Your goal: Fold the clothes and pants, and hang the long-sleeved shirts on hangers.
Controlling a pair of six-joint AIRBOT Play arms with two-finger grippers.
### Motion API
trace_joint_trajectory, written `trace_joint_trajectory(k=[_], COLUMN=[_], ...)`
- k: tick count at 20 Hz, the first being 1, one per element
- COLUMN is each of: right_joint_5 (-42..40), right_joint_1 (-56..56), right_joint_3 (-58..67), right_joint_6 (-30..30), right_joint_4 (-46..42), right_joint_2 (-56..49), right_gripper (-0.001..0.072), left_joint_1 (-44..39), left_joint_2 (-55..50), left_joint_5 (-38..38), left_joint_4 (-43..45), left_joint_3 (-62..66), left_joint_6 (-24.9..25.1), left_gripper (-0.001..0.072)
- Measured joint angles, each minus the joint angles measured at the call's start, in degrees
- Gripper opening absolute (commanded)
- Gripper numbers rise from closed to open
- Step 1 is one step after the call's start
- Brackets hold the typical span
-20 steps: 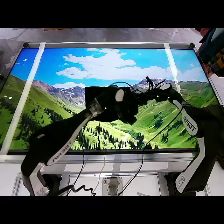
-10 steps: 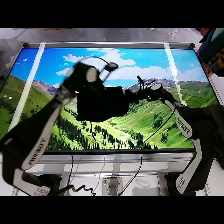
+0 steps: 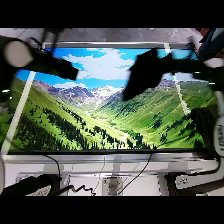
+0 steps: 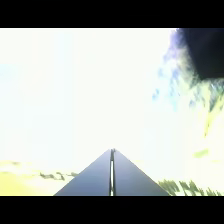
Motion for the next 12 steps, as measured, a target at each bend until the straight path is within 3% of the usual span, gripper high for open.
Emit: trace_joint_trajectory(k=[4,12], right_joint_5=[1.4,5.27], right_joint_1=[-15.34,-43.54], right_joint_3=[0.31,0.2], right_joint_6=[7.78,22.71], right_joint_4=[-6.08,-32.83], right_joint_2=[9.99,20.31], right_gripper=[0.0023,0.0022], left_joint_1=[2.36,3.45], left_joint_2=[6.03,9.6], left_joint_5=[0.02,0.24], left_joint_4=[0.68,2.45], left_joint_3=[0.0,0.0], left_joint_6=[0.09,0.17], left_gripper=[0.0008,0.0008])
